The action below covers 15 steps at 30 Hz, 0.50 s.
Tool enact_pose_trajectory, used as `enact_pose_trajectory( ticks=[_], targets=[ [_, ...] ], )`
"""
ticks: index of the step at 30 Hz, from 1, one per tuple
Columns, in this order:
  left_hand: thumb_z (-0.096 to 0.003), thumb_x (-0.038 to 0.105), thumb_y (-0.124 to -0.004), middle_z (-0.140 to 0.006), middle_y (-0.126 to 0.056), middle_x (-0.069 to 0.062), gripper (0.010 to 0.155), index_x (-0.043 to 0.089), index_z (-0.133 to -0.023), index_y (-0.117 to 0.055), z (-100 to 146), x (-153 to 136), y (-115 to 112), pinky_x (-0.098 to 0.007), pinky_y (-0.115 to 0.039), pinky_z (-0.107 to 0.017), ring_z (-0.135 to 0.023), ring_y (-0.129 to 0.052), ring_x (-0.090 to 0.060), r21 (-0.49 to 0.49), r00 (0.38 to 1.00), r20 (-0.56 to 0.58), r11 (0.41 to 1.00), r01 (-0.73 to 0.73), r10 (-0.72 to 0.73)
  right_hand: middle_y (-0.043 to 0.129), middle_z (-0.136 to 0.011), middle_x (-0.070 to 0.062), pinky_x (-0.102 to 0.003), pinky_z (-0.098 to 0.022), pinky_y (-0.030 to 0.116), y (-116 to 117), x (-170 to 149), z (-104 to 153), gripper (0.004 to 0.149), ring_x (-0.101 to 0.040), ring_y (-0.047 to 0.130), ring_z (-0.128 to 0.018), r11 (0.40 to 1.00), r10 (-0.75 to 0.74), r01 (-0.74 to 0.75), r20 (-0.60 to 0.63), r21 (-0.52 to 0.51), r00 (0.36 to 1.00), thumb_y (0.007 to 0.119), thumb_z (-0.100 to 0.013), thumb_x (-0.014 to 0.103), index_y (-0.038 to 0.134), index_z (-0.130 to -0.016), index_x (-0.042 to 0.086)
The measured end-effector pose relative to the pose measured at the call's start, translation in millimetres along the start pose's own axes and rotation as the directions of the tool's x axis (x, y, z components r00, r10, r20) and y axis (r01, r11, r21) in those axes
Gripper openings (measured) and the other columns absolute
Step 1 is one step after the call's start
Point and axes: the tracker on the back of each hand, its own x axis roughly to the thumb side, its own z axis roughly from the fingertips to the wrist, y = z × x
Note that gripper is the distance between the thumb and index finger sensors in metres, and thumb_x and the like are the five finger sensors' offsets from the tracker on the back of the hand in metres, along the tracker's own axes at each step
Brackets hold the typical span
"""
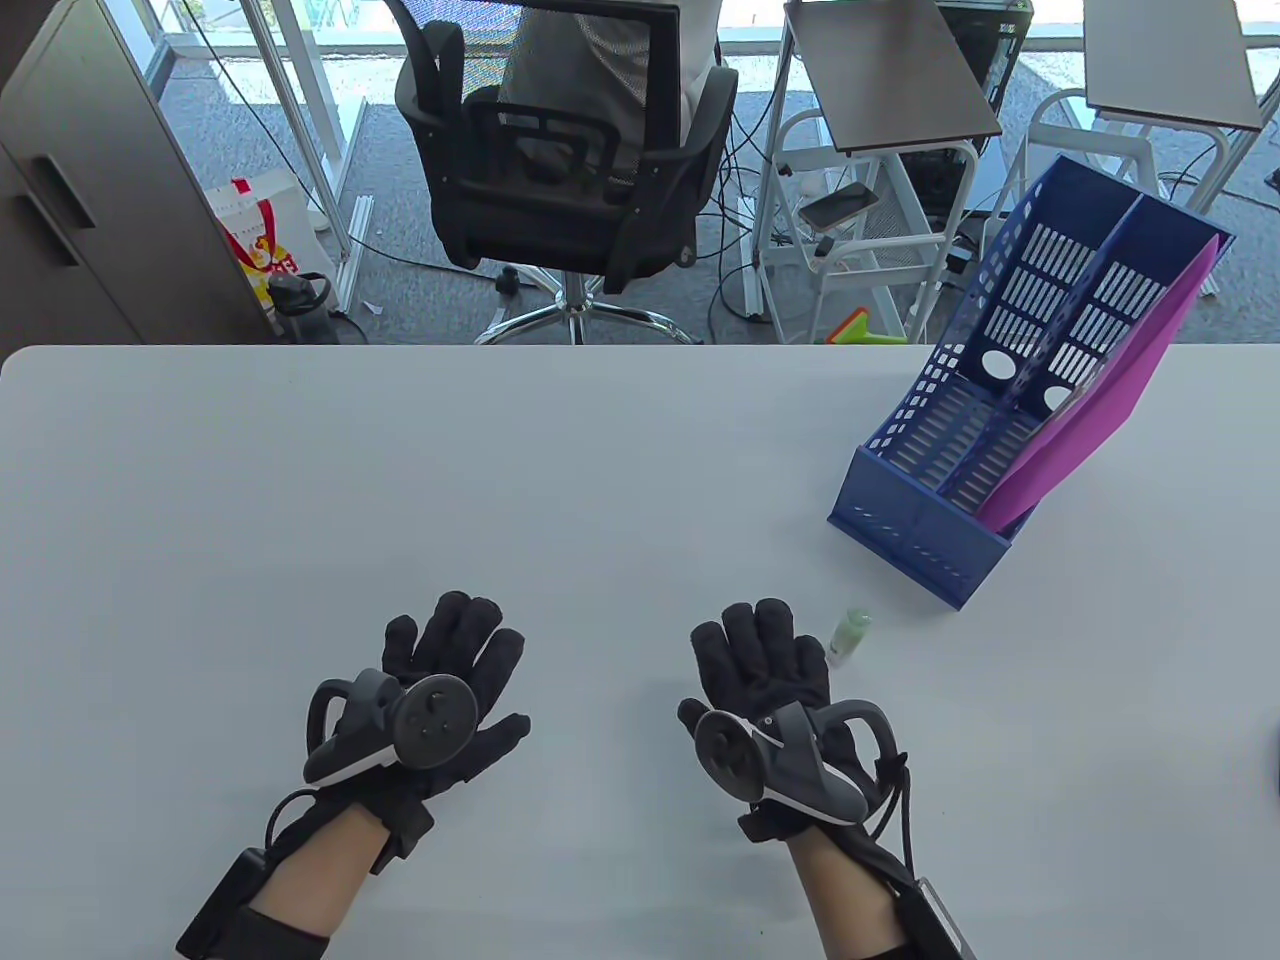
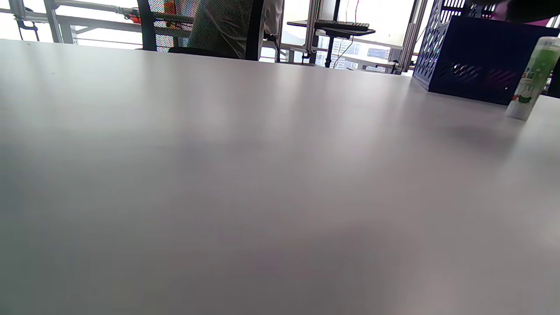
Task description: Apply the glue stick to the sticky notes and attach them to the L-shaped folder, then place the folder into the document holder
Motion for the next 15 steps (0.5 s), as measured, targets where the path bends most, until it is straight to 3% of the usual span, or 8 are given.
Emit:
enact_pose_trajectory(
  ticks=[15],
  targets=[
    [-0.0508, 0.063, -0.060, -0.120, -0.010, 0.007, 0.073, 0.032, -0.112, -0.036, -0.6, -0.3, 0.2, -0.064, -0.014, -0.079, -0.117, -0.010, -0.024, -0.003, 1.000, -0.001, 1.000, 0.000, 0.000, 0.028, -0.124, -0.016, -0.066, -0.076, 0.037, 7.1, 2.6, -0.3, 0.067, -0.050, 0.024, -0.112, 0.999, 0.039, -0.039, -0.003, 0.034, 0.999, 0.054, -0.064, 0.052, 0.035, -0.119, 0.017]
  ],
)
